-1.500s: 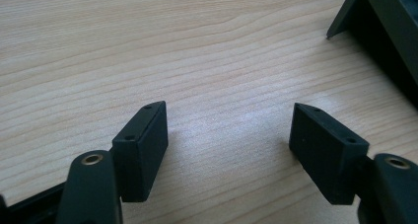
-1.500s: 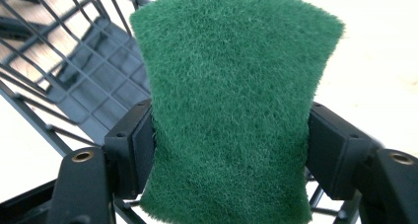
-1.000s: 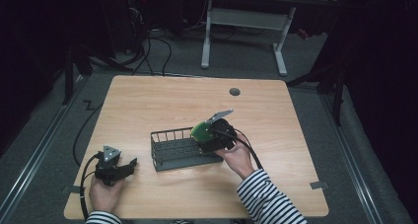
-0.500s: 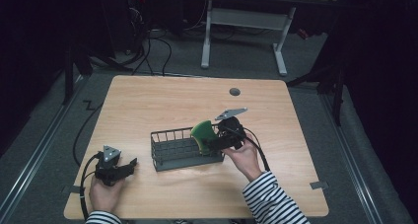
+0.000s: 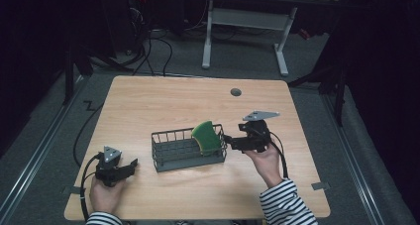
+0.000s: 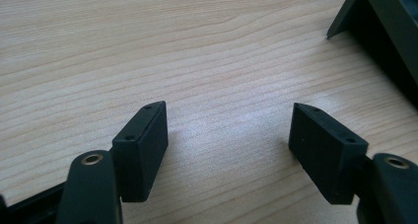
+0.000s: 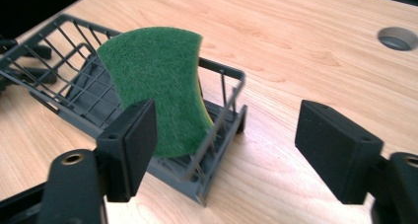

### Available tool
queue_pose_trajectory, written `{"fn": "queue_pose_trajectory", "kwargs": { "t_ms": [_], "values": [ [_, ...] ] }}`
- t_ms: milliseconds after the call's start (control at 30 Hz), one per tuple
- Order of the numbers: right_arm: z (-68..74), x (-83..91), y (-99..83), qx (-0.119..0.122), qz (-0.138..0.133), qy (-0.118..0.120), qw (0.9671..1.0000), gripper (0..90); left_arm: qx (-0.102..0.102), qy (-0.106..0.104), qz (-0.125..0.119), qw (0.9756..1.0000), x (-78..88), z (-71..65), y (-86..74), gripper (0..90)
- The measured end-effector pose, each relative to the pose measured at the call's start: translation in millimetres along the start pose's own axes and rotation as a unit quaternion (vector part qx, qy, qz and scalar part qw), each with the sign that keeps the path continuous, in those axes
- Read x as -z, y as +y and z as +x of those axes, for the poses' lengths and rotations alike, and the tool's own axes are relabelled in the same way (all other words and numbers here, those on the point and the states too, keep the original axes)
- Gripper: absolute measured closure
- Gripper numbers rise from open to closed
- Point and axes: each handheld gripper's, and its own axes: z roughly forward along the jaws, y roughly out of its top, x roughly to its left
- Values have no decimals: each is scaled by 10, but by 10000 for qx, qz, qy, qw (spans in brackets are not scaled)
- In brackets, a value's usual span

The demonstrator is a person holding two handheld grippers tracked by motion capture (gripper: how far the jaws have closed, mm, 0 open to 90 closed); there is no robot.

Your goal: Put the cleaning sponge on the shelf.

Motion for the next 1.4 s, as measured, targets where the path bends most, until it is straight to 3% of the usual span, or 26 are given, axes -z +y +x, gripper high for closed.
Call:
{"fn": "queue_pose_trajectory", "kwargs": {
  "t_ms": [267, 567, 967, 1400],
  "values": [
    [-169, 251, -220, -265, -174, -191, 9993, 265, -10, 6, 3, 10000, 0, -1, 0, 315],
    [-377, 382, -464, -652, -293, -378, 9967, 278, 20, 9, 2, 10000, 1, 2, 0, 318],
    [-505, 457, -720, -886, -221, -541, 9943, 294, 60, 1, -17, 10000, 1, 9, -2, 312],
    [-621, 416, -1015, -1064, -132, -624, 9923, 297, 24, 21, 6, 10000, 1, 2, 0, 312]
  ]
}}
